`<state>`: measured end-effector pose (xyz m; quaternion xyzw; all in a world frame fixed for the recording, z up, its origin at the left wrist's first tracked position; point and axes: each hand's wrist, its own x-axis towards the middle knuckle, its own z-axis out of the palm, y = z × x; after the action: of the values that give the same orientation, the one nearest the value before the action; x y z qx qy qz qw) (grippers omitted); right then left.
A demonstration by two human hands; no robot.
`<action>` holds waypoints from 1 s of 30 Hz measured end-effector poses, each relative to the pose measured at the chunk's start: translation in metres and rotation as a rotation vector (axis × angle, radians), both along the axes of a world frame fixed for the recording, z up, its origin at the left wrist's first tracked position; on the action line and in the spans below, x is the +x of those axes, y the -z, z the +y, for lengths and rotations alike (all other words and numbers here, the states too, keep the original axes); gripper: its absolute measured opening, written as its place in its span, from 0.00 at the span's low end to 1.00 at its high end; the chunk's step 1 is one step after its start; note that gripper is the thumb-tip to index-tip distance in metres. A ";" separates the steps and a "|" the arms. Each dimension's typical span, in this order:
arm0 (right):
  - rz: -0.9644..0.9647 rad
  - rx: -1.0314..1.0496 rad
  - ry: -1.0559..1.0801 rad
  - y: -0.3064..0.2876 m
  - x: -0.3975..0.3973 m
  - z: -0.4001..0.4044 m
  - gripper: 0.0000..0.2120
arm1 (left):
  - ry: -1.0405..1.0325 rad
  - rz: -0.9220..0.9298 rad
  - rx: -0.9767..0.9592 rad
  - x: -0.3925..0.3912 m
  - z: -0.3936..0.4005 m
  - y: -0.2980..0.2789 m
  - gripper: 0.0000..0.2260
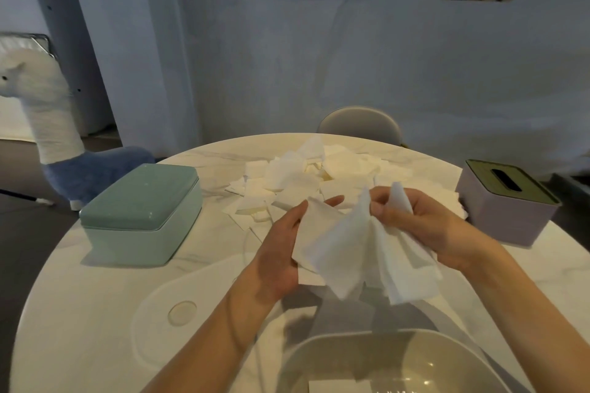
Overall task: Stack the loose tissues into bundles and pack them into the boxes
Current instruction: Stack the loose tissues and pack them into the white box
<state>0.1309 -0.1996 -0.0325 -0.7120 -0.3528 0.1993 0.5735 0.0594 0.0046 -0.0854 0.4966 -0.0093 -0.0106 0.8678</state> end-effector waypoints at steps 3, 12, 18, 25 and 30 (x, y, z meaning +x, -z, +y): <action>-0.097 -0.145 0.116 0.001 -0.004 0.012 0.13 | 0.007 -0.024 0.089 -0.001 0.001 0.000 0.12; -0.570 -0.165 0.441 0.024 0.004 0.032 0.10 | 0.111 0.131 0.133 0.006 -0.007 0.008 0.22; -0.511 -0.310 0.485 0.028 0.008 0.026 0.22 | 0.011 0.132 0.109 0.006 -0.006 0.011 0.15; -0.445 -0.481 0.440 0.030 0.005 0.014 0.18 | 0.014 0.094 -0.042 0.007 -0.004 0.007 0.15; -0.497 -0.296 0.513 0.030 0.002 0.017 0.14 | -0.031 0.135 0.121 0.014 -0.002 0.017 0.20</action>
<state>0.1330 -0.1824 -0.0621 -0.8787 -0.2589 -0.0808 0.3928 0.0734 0.0029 -0.1025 0.5462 0.0575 -0.0313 0.8351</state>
